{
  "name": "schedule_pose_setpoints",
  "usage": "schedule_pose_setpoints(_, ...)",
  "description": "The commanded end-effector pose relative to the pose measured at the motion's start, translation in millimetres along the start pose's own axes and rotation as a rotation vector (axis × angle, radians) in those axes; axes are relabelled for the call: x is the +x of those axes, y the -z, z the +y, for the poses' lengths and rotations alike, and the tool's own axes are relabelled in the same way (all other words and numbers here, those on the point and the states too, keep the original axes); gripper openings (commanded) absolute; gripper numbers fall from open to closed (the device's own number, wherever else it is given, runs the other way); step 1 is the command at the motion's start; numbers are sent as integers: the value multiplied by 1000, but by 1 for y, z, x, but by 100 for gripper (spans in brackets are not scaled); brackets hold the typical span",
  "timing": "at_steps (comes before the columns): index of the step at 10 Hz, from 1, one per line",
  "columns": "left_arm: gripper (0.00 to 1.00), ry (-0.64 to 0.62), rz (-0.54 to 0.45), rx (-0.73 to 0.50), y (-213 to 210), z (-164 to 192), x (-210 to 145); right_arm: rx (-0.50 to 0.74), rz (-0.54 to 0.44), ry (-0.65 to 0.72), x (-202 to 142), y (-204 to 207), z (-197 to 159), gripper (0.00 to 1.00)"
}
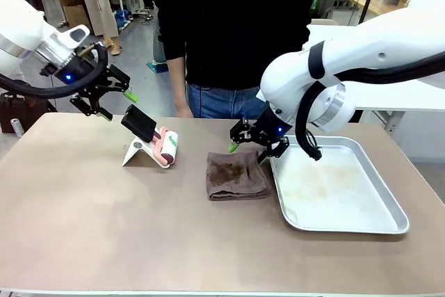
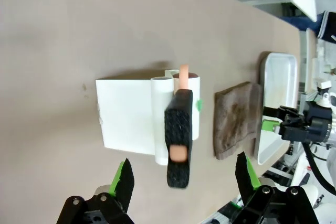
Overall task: Clean the surface of the table.
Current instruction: Return the Lint Roller and towel to their original positions.
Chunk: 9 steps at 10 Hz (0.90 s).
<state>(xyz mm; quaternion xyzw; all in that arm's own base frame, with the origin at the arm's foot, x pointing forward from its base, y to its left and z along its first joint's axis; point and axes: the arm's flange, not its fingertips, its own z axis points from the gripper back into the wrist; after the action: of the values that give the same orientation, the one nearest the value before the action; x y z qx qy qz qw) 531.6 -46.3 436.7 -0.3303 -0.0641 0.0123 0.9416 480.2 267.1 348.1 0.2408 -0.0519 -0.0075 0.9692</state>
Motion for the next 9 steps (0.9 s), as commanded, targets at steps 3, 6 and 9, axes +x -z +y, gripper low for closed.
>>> schedule_pose_setpoints(3,100,60,12,-111,-64,-12,-67,106,-111,-26,-30,-77,-22,100)
schedule_pose_setpoints(6,100,142,82,-242,-106,11,-130,401,-75,42,-72,-147,-80,100)
schedule_pose_setpoints(9,100,229,89,-441,-132,67,-168,804,-59,149,-121,-205,-163,100)
